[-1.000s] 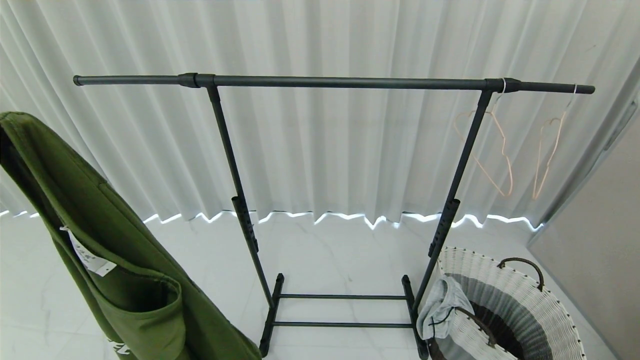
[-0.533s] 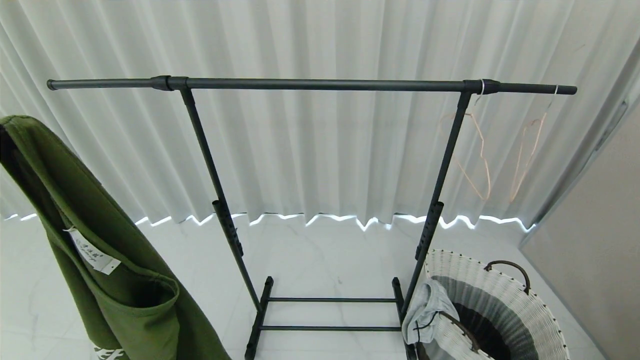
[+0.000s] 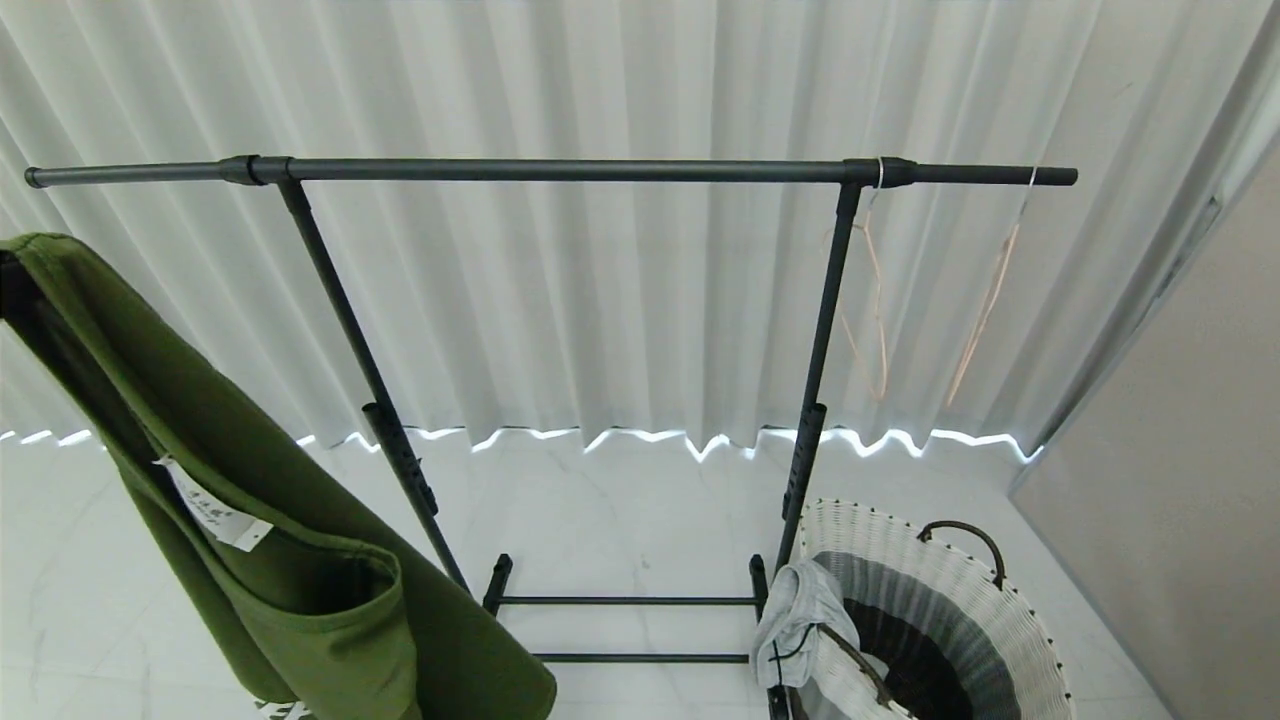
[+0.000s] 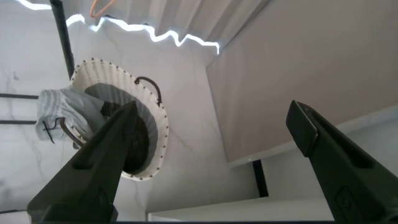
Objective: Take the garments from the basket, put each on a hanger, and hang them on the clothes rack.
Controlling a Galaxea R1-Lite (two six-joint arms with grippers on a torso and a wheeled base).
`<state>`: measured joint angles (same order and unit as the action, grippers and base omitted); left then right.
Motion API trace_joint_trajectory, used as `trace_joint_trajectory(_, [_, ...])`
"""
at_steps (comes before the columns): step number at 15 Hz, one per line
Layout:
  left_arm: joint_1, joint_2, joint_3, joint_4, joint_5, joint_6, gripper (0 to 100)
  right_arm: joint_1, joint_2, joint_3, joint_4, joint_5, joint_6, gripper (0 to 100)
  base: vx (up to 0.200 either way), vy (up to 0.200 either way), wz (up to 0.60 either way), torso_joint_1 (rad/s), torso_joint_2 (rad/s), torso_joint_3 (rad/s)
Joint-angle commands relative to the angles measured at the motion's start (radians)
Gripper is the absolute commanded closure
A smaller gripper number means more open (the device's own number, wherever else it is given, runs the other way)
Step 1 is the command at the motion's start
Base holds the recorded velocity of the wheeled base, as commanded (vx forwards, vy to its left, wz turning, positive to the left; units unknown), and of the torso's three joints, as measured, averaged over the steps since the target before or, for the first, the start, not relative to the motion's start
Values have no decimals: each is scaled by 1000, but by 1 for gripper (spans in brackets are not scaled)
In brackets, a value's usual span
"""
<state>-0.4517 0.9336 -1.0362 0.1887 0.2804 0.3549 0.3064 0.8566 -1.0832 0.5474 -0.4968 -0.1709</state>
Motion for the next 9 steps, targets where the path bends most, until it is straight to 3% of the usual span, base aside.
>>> trace_joint_trajectory(1, [-1, 1, -2, 0, -7, 3, 100, 0, 2, 0, 0, 0, -1, 0, 0, 0, 0, 0, 0, 0])
trace_joint_trajectory(4, [-1, -7, 1, 0, -9, 4, 100, 0, 2, 0, 0, 1, -1, 0, 0, 0, 0, 0, 0, 0])
trace_joint_trajectory(9, [-1, -6, -1, 0, -9, 6, 100, 0, 4, 0, -1, 1, -2, 0, 200, 0, 0, -6, 1, 1])
